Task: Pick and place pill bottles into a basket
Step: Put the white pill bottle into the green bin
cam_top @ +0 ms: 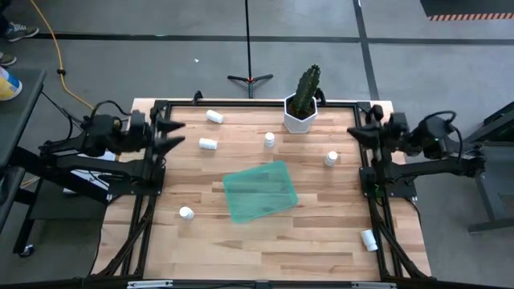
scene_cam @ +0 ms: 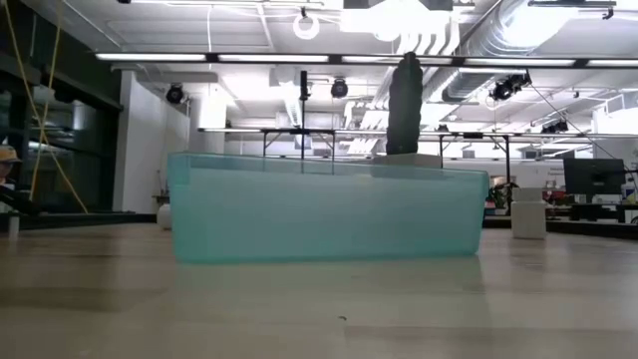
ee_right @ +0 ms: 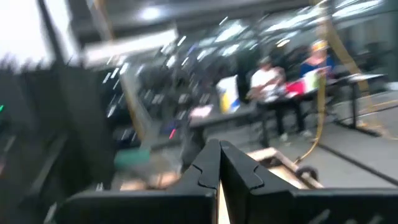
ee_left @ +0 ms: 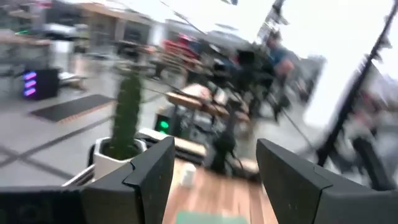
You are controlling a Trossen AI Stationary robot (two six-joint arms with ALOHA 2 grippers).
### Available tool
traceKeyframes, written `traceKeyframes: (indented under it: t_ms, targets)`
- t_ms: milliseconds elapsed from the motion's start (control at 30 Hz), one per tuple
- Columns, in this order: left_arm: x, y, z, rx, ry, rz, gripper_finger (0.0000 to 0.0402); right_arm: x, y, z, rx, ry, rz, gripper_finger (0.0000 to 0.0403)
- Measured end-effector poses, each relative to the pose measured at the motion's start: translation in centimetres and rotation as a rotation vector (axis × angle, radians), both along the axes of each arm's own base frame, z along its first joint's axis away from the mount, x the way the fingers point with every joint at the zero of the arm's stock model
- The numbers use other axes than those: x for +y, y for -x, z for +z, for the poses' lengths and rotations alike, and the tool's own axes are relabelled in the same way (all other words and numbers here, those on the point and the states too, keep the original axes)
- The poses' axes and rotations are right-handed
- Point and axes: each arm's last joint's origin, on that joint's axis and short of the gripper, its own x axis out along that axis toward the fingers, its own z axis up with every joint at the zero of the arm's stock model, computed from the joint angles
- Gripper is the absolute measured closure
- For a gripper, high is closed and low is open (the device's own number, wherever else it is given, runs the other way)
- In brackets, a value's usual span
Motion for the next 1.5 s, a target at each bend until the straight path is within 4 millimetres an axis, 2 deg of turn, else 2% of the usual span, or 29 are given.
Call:
traceKeyframes:
  t_ms: [100,267,433,533,800,933,1067,1267,1400,1500]
  targets:
    - [0.1,-1.3,0.4,-0.034,0.026,0.049,0.0140,-0.2,-1.8,-0.3,-0.015,-0.012,-0.053,0.0402]
    - [0.2,-4.5,-0.4,0.078,-0.072,0.075,0.0140,-0.2,-6.0,-1.5,0.079,0.032,-0.073,0.0402]
    - [0.2,-6.0,-0.9,0.111,-0.070,0.073,0.0140,-0.2,-8.0,-2.3,0.130,0.027,-0.073,0.0385]
    - [0.2,-6.1,-1.0,0.121,-0.071,0.064,0.0140,0.0,-8.5,-2.7,0.152,-0.001,-0.052,0.0341]
    - [0.1,-5.5,-0.7,0.083,-0.038,0.051,0.0140,0.8,-9.1,-2.5,0.101,-0.096,0.032,0.0168]
    - [0.1,-5.6,-0.5,0.057,0.005,0.046,0.0140,1.2,-10.1,-1.8,0.005,-0.091,0.038,0.0128]
    - [0.1,-5.9,-0.4,0.037,0.032,0.043,0.0140,1.4,-11.4,-2.3,0.013,-0.068,0.037,0.0122]
    - [0.1,-5.9,-0.4,0.032,0.034,0.035,0.0140,1.5,-13.6,-3.5,0.091,-0.094,0.040,0.0140]
    - [0.1,-5.8,-0.3,0.030,0.033,0.026,0.0140,2.2,-14.9,-1.9,0.122,-0.059,0.069,0.0153]
    - [0.1,-5.8,-0.4,0.039,0.033,0.026,0.0140,2.9,-16.0,-0.5,0.250,-0.005,0.057,0.0161]
